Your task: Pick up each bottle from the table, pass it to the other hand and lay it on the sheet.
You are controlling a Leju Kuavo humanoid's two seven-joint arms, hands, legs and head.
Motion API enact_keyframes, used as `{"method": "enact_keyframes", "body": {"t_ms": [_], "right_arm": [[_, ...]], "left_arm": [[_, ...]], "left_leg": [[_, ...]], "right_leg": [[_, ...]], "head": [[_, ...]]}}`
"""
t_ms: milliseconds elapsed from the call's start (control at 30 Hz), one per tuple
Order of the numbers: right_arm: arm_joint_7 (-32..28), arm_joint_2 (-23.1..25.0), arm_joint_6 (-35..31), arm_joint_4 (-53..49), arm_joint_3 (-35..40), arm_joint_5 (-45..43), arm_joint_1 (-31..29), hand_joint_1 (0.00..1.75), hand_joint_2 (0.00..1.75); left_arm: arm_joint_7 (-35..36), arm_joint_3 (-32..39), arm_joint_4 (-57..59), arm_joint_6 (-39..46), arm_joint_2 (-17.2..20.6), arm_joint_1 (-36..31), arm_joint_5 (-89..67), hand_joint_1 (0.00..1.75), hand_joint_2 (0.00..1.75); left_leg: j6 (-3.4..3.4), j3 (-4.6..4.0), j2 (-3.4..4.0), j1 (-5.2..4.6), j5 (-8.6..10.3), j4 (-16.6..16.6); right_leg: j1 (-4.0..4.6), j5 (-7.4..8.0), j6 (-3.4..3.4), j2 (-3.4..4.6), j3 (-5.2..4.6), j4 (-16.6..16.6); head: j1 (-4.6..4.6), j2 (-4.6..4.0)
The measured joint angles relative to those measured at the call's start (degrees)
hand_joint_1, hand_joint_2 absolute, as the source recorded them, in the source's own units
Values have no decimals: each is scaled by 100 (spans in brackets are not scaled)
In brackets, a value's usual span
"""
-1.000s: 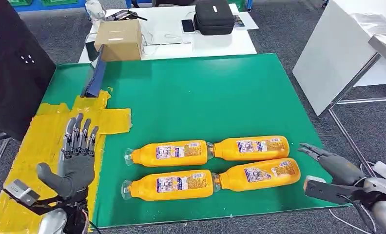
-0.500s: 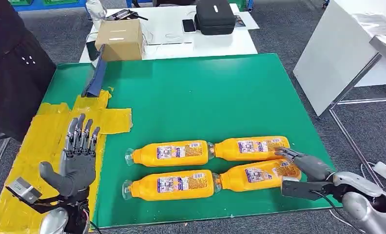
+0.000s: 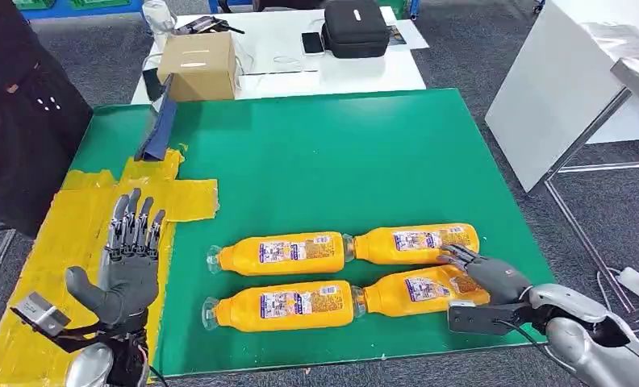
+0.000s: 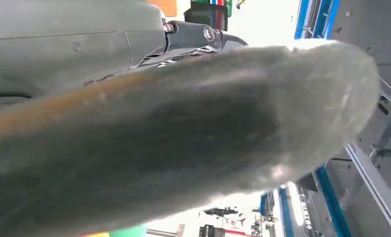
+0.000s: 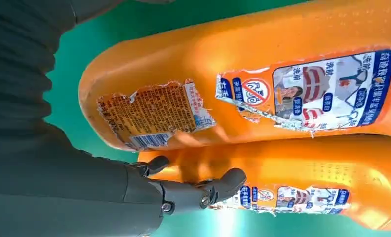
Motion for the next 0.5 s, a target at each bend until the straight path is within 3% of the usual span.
{"method": "enact_keyframes", "body": {"t_ms": [67, 200, 333, 500], "right_arm": [[77, -145, 151, -35, 178, -105, -90, 175, 175], [219, -466, 267, -120, 519, -90, -166, 175, 175], [394, -630, -72, -94, 829, 420, -57, 175, 175], [455, -540, -478, 142, 1026, 1099, 1, 175, 175]], "left_arm": [[7, 0, 2, 2, 0, -2, 15, 0, 0], [20, -11, 48, 20, 0, -36, 26, 0, 0], [81, -68, 109, 74, 0, -99, 90, 0, 0], [129, -153, 181, 125, 0, -179, 142, 0, 0]], "left_leg": [[0, 1, 0, -1, 0, 0], [0, 5, -4, -1, 0, 1], [3, 14, -1, -1, -4, 1], [-9, 115, 19, 30, -51, -5]], "right_leg": [[-1, 0, 0, 0, 0, -1], [0, 0, 0, -3, 3, -1], [3, 0, 0, -2, 10, -3], [28, -31, 11, 23, 55, -39]], "head": [[0, 0], [0, 0], [9, 0], [2, 0]]}}
